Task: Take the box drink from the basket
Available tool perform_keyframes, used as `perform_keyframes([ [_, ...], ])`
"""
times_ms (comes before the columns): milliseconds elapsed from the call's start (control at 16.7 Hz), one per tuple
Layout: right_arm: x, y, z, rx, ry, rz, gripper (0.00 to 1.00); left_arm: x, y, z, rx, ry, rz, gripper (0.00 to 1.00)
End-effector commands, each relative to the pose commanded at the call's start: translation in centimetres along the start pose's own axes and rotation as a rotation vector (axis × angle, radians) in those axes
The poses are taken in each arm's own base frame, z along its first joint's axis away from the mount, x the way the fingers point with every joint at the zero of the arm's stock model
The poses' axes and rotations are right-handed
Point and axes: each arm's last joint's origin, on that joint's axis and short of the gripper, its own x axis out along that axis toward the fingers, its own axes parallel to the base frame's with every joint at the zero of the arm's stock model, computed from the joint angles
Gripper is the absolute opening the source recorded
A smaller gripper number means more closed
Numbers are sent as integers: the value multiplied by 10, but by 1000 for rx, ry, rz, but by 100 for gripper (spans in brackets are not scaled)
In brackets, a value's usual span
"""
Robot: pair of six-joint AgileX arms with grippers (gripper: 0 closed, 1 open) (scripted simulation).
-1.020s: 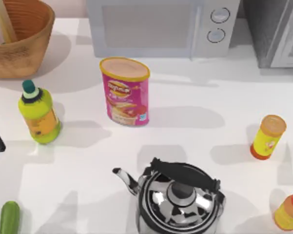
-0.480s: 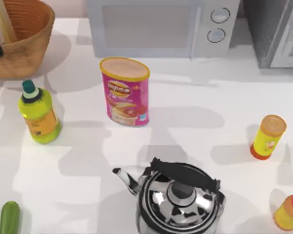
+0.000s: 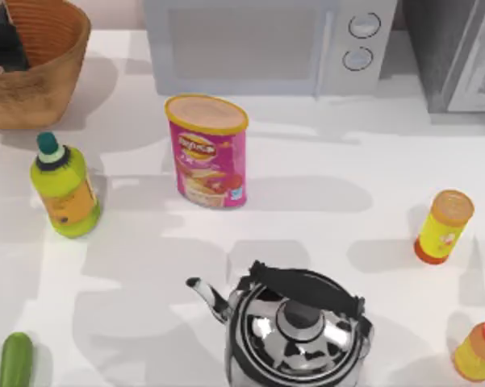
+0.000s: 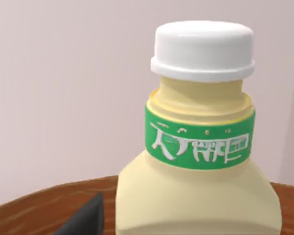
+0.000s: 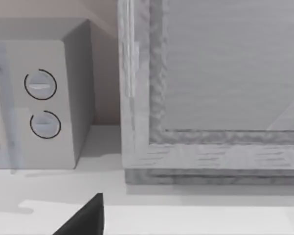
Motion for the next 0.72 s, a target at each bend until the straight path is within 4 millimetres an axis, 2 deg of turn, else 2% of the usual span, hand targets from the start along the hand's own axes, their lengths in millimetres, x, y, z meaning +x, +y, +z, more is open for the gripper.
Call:
perform_keyframes([
  [180,0,0,0,0,0,0,100,19,6,-30,0,12,1,100],
  [300,0,0,0,0,0,0,100,24,8,-43,-1,17,1,100],
  [600,0,0,0,0,0,0,100,26,9,-45,-1,19,1,100],
  [660,0,0,0,0,0,0,100,25,7,-38,9,-2,0,100],
  [720,0,0,0,0,0,0,100,26,7,-39,8,2,0,100],
])
